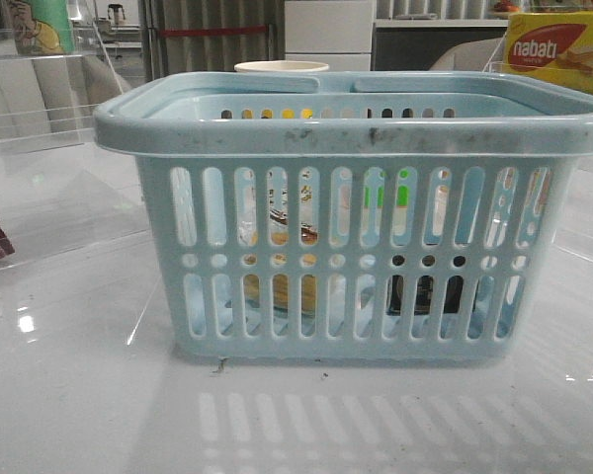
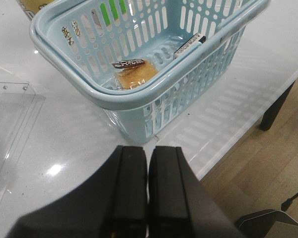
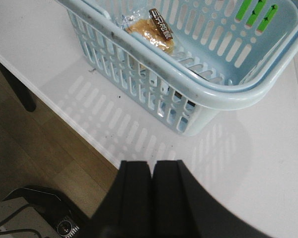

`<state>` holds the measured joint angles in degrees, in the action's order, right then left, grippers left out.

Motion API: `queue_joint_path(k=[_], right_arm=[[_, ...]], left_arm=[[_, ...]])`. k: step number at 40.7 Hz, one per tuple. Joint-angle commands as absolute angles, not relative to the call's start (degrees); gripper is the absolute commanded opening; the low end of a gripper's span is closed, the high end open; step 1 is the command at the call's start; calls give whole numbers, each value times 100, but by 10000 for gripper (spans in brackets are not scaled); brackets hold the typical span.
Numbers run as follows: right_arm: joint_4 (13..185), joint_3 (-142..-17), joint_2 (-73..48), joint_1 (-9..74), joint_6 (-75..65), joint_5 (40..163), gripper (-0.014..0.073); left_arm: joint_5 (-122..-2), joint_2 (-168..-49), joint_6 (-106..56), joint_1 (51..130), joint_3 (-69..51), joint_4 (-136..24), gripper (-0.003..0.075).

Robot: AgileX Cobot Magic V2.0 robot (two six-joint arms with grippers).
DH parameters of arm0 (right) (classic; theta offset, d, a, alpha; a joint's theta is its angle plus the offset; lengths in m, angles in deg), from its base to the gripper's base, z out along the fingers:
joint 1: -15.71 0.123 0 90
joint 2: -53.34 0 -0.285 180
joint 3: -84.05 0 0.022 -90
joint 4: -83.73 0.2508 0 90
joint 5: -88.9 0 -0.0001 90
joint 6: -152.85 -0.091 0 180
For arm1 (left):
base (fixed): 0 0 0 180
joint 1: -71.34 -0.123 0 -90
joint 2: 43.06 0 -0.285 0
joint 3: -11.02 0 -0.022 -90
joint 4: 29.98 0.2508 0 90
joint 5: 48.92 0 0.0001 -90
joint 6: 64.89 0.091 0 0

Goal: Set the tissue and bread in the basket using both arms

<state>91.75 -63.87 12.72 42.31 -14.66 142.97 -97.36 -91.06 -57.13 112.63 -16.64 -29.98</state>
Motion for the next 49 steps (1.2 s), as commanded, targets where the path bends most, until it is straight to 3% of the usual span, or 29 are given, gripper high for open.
queue_joint_path(k=[1,32,38,49], right_arm=[[9162,-6537,1261,4235,-1404,13956,53],[9162,-6537,1261,4235,-1404,13956,53],[9162,-6537,1261,4235,-1404,13956,53],[9162,-6537,1261,4235,-1404,13956,53]], left_arm=[[-9281,-9089,-5759,11304,-1507,-3038,91],[-9275,-8974,-5748,11287,-1536,-2953,91],[-9080,-8653,-5748,10611,-1713,-2694,91],[-7226,-7486,-5748,9056,-3209,-2861,91]])
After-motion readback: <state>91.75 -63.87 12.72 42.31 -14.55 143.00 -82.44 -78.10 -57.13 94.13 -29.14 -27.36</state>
